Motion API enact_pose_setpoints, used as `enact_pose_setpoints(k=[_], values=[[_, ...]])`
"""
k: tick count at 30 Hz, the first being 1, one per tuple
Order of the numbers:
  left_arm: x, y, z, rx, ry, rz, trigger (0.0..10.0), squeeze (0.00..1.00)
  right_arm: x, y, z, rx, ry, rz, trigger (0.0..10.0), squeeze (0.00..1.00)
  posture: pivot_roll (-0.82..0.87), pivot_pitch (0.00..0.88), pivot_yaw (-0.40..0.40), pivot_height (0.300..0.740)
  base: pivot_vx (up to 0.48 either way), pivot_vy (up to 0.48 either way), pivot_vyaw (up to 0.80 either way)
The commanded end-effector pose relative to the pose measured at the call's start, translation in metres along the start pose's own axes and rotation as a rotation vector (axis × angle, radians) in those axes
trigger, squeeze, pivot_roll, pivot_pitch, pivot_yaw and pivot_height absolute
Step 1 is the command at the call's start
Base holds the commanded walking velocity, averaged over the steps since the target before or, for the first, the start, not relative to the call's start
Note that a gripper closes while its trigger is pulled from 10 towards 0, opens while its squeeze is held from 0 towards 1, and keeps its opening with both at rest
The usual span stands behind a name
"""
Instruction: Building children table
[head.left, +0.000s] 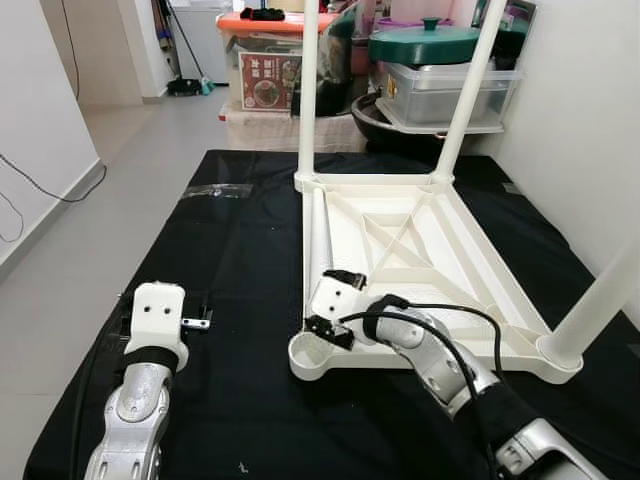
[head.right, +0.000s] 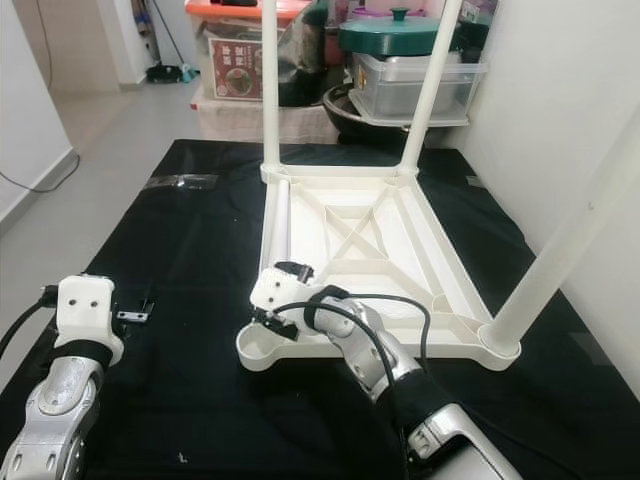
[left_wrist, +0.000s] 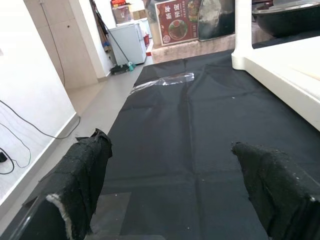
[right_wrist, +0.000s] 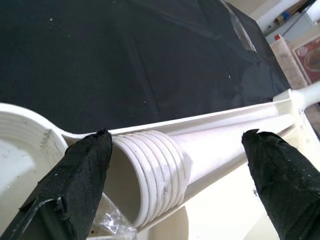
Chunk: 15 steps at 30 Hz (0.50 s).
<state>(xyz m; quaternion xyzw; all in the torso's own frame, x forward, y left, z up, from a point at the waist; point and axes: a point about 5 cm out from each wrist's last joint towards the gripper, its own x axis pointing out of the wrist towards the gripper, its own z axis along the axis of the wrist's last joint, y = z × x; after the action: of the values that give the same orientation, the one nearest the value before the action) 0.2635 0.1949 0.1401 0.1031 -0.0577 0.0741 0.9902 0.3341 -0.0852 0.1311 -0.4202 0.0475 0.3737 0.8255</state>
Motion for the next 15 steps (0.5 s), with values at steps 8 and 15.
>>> enact_pose_setpoints(k=[8, 15], values=[[0.002, -0.006, -0.002, 0.018, 0.008, -0.017, 10.0, 0.00, -0.006, 0.001, -0.019, -0.034, 0.070, 0.101, 10.0, 0.00, 0.12, 0.000, -0.057, 0.740, 0.000, 0.000, 0.00], [0.000, -0.008, -0.004, 0.015, 0.012, -0.017, 10.0, 0.00, -0.006, -0.006, -0.028, -0.069, 0.114, 0.093, 10.0, 0.00, 0.11, 0.000, -0.059, 0.740, 0.000, 0.000, 0.00]])
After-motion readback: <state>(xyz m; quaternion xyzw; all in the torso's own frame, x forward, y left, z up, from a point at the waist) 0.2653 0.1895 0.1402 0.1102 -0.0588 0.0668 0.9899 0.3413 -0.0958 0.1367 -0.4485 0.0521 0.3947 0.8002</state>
